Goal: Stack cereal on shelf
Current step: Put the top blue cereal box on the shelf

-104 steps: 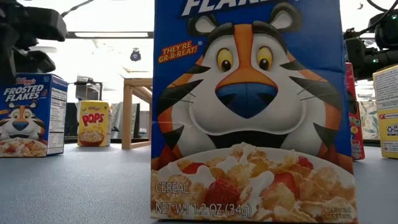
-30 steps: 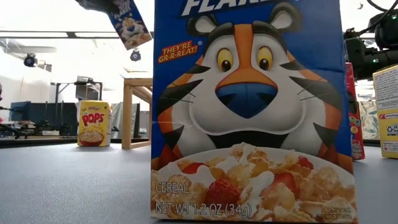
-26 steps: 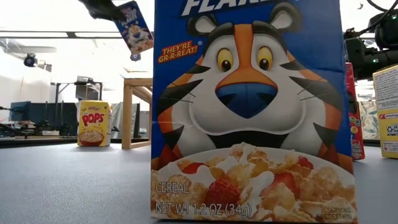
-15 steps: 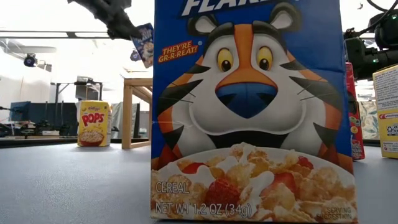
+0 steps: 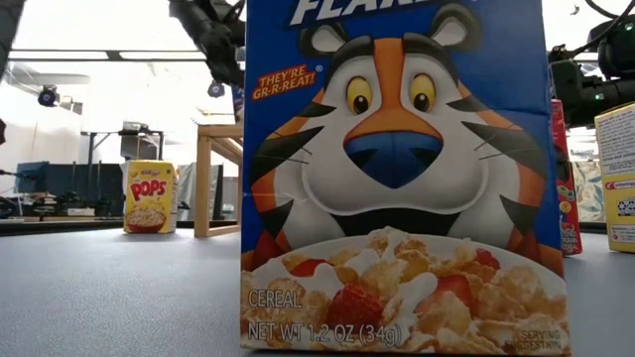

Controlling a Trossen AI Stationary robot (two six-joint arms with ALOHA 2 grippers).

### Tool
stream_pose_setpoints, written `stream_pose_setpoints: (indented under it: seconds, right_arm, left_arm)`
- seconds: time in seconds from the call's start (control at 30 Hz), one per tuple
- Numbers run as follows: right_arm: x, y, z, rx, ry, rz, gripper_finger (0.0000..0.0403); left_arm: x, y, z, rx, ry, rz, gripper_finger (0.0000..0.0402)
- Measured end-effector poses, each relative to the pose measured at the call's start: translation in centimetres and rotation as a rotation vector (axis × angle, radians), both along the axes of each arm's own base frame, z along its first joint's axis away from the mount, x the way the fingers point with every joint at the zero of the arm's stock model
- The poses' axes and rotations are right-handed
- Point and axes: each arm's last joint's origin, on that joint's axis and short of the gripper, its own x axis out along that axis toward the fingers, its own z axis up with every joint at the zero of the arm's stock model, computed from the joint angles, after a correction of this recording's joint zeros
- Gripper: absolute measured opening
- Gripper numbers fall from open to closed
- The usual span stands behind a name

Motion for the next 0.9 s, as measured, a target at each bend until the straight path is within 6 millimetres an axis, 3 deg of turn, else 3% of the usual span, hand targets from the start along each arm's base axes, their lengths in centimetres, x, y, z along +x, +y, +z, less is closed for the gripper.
stream_pose_setpoints:
  seconds: [0.2, 0.43, 0.9]
  right_arm:
    - [0.0, 0.0, 0.0, -0.001, 0.000, 0.000, 0.0009]
    - [0.0, 0.0, 0.0, -0.001, 0.000, 0.000, 0.0009]
    - [0.0, 0.0, 0.0, -0.002, 0.000, 0.000, 0.0009]
  left_arm:
    - [1.4, 1.9, 0.7, -0.045, 0.044, -0.008, 0.0165]
    - [2.7, 3.8, -0.5, -0.073, 0.062, 0.000, 0.0165]
    - [3.2, 4.6, -2.0, -0.108, 0.104, 0.008, 0.0165]
